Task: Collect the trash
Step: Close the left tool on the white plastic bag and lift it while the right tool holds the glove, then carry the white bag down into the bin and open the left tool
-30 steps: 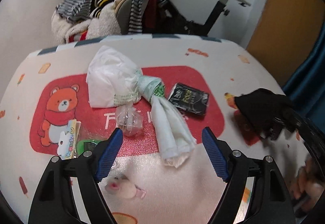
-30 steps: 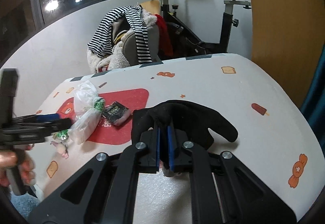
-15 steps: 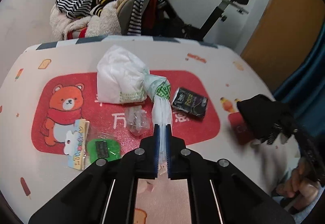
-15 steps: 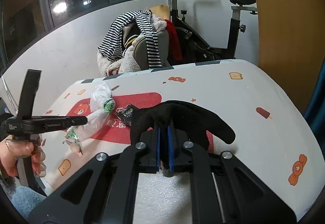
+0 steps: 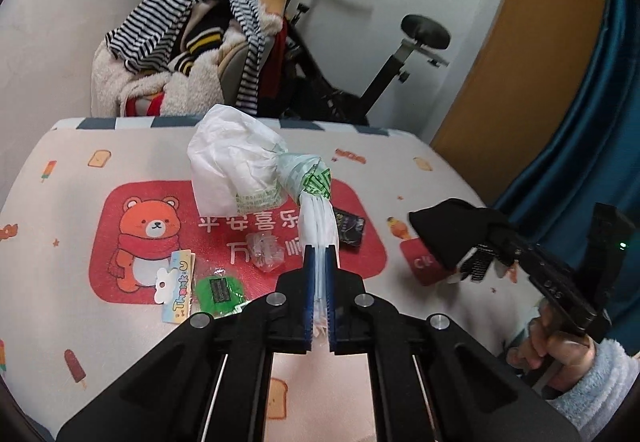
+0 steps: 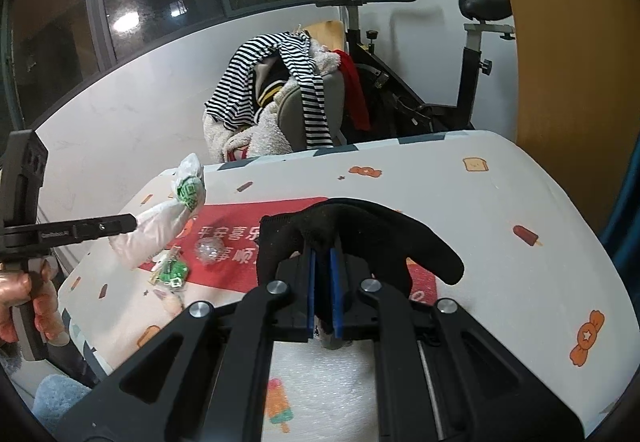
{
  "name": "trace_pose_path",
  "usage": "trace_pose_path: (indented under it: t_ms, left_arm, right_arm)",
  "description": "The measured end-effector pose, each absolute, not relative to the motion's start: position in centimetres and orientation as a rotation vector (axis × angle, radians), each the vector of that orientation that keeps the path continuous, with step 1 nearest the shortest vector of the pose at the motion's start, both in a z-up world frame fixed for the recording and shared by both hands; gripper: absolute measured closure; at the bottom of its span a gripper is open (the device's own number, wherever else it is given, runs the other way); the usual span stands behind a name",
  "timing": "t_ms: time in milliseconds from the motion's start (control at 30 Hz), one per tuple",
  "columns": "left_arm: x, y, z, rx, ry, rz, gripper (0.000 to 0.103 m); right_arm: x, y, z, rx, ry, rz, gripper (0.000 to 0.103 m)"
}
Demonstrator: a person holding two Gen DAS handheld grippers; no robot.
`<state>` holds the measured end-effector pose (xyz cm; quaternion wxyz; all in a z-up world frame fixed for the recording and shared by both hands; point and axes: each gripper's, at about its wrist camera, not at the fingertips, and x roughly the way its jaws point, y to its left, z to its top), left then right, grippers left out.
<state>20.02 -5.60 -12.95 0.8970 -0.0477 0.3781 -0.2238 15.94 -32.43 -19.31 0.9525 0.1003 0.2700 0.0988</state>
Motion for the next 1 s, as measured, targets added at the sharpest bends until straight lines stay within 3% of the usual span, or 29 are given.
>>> trace_pose_path:
  t_ms: [433,1000]
  left_arm:
    - [11.9,-3.2,-10.5,-0.106,0.73,-0.498,0.098]
    - [1.3,-1.0,-12.4,-0.061,0.75,-0.551,0.098]
  right_arm:
    - [11.7,-29.3,-15.0,0.144,0.495,0.25,0.093]
    - [4.3,-27.4,-13.2,0.113,0.451,0.281,0.093]
